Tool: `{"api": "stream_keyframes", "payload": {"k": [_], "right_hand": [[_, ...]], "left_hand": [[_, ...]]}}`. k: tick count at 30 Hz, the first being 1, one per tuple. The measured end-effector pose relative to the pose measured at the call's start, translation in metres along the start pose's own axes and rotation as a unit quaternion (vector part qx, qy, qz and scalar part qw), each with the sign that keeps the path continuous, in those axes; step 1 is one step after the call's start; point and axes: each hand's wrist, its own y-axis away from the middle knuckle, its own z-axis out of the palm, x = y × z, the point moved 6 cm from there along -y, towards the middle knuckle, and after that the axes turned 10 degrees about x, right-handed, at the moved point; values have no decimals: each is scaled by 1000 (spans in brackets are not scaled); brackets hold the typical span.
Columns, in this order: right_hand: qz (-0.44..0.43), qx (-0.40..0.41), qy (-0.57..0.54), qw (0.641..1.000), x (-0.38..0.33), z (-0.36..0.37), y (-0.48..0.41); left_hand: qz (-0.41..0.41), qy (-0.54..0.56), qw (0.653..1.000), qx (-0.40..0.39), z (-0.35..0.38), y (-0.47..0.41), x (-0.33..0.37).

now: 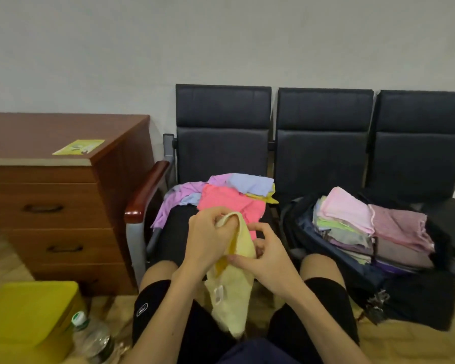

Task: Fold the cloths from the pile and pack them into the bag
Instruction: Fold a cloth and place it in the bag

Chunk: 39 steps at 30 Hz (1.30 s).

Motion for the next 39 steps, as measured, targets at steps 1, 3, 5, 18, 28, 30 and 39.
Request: {"api": "stream_keyframes", "payload": {"k": [1, 3, 5, 18, 28, 30, 39], "right_hand": [[-2, 19, 26, 999, 4, 0, 3], [1, 78, 87, 993, 11, -4, 10], [-20, 130, 153, 979, 15, -9, 13], [-40, 76, 344, 935, 52, -62, -22], [-184, 203, 389, 879, -95, -138, -114], [-213, 179, 418, 865, -121, -139, -121], [-209, 94, 449, 864, -151, -145, -126]], "left_hand": [[-1, -13, 1000, -1, 0, 1, -1], [-7, -29, 999, -14, 2, 6, 2], [-8, -39, 999, -30, 4, 12, 8], [9, -70, 997, -30, -23, -12, 4], [93, -184, 976, -72, -51, -96, 20], [90, -200, 973, -72, -58, -111, 19], [1, -134, 989, -66, -86, -144, 9]]}}
